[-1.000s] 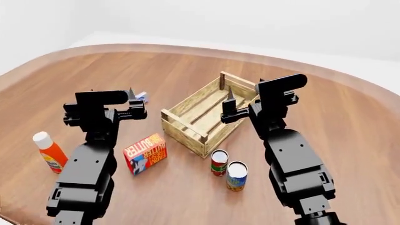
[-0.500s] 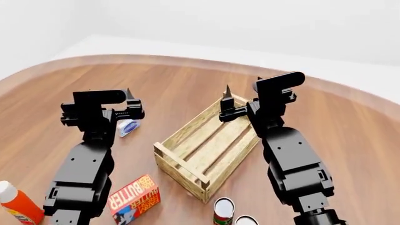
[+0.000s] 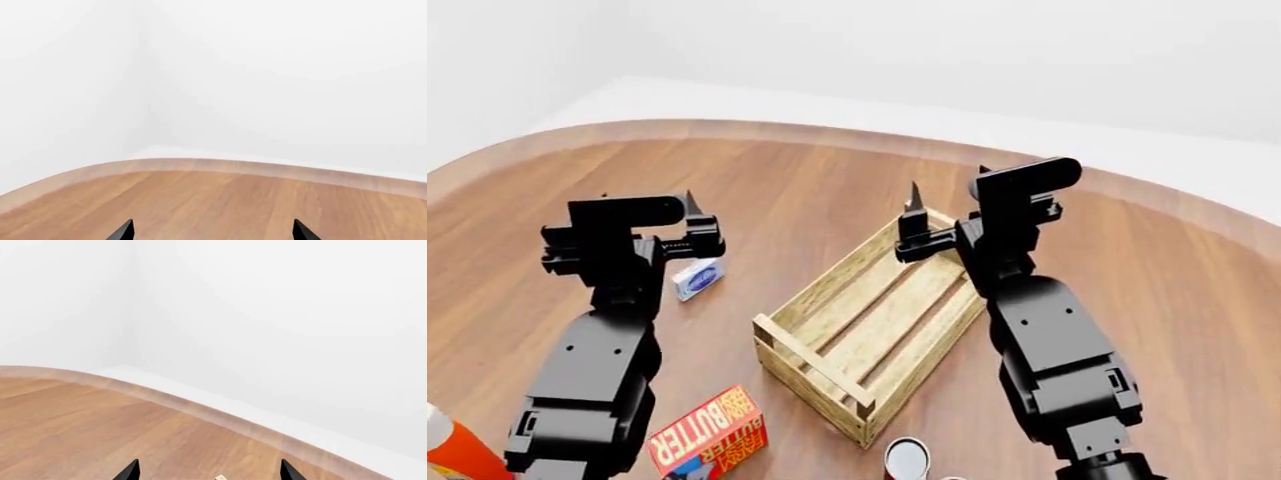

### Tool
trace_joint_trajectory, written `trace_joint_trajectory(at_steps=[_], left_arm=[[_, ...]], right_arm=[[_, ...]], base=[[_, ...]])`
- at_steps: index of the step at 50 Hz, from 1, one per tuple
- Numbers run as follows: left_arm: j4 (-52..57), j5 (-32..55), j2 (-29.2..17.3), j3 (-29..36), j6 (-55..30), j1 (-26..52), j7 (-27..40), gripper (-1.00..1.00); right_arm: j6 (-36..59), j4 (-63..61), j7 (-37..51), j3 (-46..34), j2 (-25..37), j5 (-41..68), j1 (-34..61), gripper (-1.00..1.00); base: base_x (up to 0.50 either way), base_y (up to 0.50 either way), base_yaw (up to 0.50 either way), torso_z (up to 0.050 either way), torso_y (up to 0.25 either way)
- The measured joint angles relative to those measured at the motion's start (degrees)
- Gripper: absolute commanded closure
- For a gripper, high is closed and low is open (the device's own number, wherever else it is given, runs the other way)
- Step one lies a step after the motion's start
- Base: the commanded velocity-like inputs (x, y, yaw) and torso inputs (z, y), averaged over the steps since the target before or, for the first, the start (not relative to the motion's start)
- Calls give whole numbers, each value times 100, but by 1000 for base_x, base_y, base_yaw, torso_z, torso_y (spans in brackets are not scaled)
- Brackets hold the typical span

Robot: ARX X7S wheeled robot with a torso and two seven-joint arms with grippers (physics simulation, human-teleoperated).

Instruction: Pick up the ketchup, and put it in the wooden tray.

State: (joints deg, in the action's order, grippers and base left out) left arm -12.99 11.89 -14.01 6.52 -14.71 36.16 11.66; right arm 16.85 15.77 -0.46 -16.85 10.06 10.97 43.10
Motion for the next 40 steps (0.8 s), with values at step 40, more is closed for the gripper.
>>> trace_joint_trajectory(at_steps=[40], left_arm=[[3407,663,-813,-2167,-950,-3069,1043,-100]], right_arm=[[6,-452,81,-247,170,-14,-401,-100]], base=[[0,0,0,0,0]])
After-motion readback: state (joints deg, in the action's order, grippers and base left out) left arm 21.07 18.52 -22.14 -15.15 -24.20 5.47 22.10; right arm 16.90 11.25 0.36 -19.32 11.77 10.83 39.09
